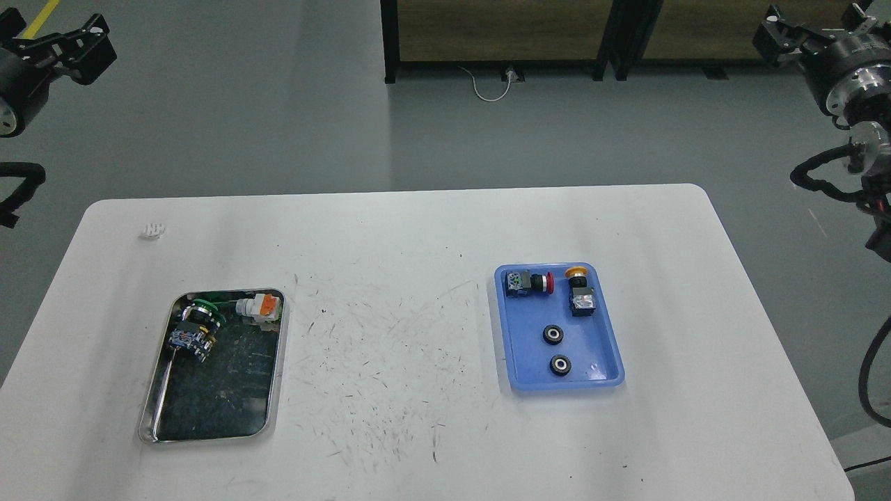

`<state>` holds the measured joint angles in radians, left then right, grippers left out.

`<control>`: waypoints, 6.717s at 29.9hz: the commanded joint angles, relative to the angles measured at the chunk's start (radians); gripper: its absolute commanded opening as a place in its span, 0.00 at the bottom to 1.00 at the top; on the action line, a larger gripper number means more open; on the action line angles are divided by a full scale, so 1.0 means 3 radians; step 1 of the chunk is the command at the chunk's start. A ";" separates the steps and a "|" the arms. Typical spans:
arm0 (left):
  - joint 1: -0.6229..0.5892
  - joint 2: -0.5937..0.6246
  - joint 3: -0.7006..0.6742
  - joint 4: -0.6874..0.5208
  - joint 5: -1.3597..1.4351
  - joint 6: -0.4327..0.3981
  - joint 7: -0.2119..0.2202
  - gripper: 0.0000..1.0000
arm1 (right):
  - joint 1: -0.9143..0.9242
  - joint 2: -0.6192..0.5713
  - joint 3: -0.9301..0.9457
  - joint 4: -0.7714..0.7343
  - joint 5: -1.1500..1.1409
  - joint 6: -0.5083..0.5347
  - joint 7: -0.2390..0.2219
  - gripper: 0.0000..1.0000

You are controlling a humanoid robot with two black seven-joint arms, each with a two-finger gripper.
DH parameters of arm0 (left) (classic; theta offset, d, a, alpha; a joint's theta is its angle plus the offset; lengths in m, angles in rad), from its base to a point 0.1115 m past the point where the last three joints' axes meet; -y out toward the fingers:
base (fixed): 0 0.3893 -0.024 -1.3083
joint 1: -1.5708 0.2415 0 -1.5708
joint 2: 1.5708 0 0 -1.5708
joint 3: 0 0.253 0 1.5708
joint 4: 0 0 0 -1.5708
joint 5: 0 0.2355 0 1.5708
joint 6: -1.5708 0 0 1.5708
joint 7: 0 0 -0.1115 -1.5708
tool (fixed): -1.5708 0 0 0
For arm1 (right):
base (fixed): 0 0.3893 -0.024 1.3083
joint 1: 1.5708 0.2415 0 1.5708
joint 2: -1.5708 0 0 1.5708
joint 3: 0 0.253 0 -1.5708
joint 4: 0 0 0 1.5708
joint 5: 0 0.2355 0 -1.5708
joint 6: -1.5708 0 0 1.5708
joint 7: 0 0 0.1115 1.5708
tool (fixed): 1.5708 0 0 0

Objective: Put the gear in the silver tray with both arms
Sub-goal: 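Move the right gripper toward the blue tray, then lower the right gripper and grasp the nearer black gear in the blue tray, then carry the black gear toward the silver tray and set it on the table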

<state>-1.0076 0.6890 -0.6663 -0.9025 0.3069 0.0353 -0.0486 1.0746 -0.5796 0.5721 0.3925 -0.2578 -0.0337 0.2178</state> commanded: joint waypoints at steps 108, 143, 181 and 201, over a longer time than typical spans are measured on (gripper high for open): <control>0.0229 0.0112 0.0365 -0.0009 -0.0046 -0.0082 -0.0298 0.98 | -0.1112 0.0541 -0.1698 0.0998 -0.1375 0.1431 0.0077 0.80; 0.0234 0.0153 0.0365 -0.0014 -0.0046 -0.0082 -0.0288 0.98 | -0.1117 0.0475 -0.1713 0.1033 -0.1380 0.1477 0.0046 0.32; 0.0234 0.0096 0.0437 -0.0014 -0.0046 0.0020 -0.0273 0.98 | -0.0576 0.1784 -0.2418 0.0885 -0.1416 0.1605 0.0046 0.29; 0.0234 0.0102 0.0442 -0.0014 -0.0046 0.0020 -0.0273 0.98 | -0.0483 0.1932 -0.2511 0.0681 -0.1416 0.1600 0.0066 0.66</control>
<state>-0.9373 0.7197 -0.5350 -0.9065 0.2930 0.0415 -0.1304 0.9198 0.0001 -0.1872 0.5969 -0.6834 0.4465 0.2358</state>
